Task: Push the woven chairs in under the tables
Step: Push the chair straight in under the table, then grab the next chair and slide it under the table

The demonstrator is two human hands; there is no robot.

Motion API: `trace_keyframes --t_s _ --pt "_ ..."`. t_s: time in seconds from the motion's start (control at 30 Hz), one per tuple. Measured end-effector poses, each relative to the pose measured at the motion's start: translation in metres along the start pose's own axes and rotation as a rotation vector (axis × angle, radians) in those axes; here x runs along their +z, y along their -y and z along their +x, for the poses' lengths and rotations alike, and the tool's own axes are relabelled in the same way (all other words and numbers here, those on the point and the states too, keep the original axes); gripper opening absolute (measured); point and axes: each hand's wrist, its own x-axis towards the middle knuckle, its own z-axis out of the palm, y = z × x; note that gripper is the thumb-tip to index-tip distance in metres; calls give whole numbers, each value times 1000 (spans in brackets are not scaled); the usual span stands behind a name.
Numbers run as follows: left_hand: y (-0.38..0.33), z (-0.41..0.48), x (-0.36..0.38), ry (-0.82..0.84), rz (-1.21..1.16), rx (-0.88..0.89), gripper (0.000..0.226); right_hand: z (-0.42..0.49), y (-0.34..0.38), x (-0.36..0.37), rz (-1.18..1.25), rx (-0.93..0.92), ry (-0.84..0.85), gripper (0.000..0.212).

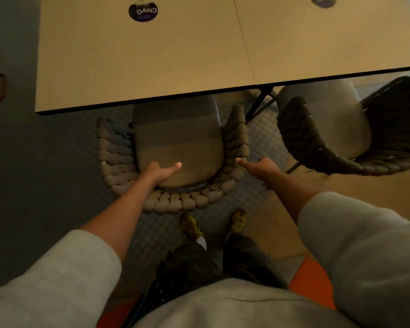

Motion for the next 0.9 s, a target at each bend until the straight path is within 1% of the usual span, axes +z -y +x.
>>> trace_keyframes --t_s 0.17,0.2,0.3,0.33,0.47,0.57,0.7,0.8,0.87,0.9 --pt "-34 -29 30 56 47 54 117 2 -31 -35 96 -3 15 112" --pt "-41 -35 39 56 72 85 121 3 -39 -44 113 4 18 114" --pt "-56 -52 64 54 171 176 146 7 -64 -70 119 1 54 118" --pt "-62 -59 72 68 185 181 147 8 -74 -80 131 -4 69 117" --pt "-90 -87 109 109 228 222 133 14 -122 -132 200 -18 100 107" --pt "-109 -104 142 131 238 252 138 24 -160 -168 252 -27 102 104" --pt "-136 -124 184 110 230 271 112 39 -198 -200 277 13 92 109" --pt "-158 -132 208 130 215 281 120 44 -214 -218 275 14 88 105" --pt "-171 -131 220 134 211 289 113 45 -220 -230 297 6 81 101" --pt "-179 -131 224 147 215 280 119 46 -221 -236 311 1 77 98"
